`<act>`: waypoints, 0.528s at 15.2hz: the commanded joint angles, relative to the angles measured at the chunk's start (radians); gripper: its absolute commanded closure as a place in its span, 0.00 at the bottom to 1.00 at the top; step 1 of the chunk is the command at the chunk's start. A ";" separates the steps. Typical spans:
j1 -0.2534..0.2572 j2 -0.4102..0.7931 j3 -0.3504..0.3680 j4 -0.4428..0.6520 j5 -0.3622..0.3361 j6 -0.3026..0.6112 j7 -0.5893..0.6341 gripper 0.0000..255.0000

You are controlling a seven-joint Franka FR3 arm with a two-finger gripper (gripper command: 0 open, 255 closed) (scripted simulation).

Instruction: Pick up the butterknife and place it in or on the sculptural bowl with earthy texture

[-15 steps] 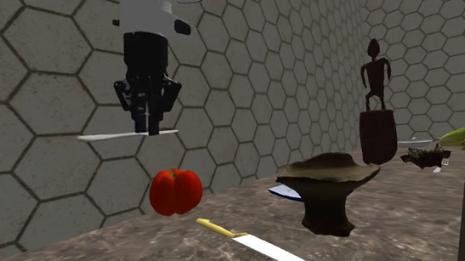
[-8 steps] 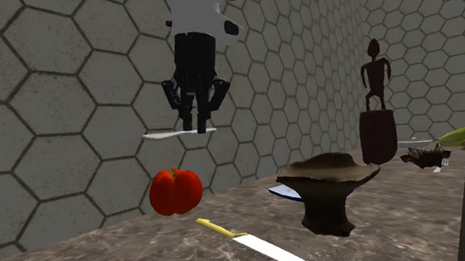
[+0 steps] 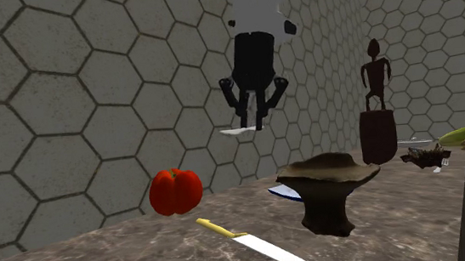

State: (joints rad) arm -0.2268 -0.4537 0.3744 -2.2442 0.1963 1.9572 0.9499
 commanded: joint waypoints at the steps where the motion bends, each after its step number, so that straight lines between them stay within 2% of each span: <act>1: -0.004 -0.044 -0.038 -0.052 0.005 0.003 -0.050 1.00; 8: -0.042 -0.168 -0.186 -0.171 -0.021 -0.023 -0.224 1.00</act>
State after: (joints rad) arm -0.2637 -0.6027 0.2079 -2.3951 0.1793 1.9352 0.7504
